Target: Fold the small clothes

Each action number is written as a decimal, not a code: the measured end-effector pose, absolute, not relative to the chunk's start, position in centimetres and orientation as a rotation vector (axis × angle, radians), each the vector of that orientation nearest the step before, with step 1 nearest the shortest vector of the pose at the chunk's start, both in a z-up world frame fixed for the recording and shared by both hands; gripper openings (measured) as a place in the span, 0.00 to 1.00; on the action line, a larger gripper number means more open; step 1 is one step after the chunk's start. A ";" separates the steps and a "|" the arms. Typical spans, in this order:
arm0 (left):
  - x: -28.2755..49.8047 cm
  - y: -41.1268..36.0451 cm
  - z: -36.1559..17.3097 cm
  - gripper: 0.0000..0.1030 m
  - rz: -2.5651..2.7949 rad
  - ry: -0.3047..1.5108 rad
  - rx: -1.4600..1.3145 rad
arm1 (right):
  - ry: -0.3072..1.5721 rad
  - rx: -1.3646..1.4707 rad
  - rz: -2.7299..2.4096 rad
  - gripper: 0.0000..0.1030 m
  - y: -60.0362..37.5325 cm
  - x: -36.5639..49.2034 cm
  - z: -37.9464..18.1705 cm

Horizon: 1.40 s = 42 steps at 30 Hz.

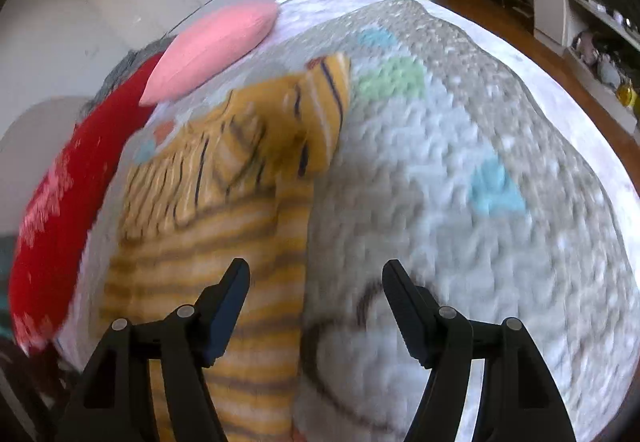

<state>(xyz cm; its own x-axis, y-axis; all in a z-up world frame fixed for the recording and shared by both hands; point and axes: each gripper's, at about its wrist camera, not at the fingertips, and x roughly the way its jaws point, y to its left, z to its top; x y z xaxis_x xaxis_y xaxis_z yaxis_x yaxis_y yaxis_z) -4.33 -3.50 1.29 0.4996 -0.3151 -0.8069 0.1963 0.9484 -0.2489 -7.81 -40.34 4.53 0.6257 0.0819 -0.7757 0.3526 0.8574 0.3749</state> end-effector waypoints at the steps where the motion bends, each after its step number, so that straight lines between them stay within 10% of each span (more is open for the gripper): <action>1: -4.2 -4.1 1.2 0.79 -0.326 1.007 -0.125 | 0.902 0.494 -0.176 0.73 -39.3 -8.6 4.2; 13: -3.6 -8.7 -1.5 0.79 -0.323 1.089 -0.065 | 0.893 0.512 -0.182 0.81 -37.3 -12.4 0.2; 25: -4.7 -11.0 -3.0 1.00 -0.258 1.094 0.087 | 0.767 0.473 -0.207 0.99 -35.0 -14.3 -0.7; 42: -5.3 -10.5 -3.2 1.00 -0.246 1.121 0.077 | 0.664 0.611 -0.119 0.99 -36.4 -17.0 -1.0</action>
<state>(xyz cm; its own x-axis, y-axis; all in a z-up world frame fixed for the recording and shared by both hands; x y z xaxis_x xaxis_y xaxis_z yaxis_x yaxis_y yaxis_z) -5.34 -10.54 -3.22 0.4109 -0.1572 -0.8980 0.2340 0.9702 -0.0628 -16.97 -36.41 -0.96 0.7880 0.0863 -0.6096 0.2920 0.8193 0.4934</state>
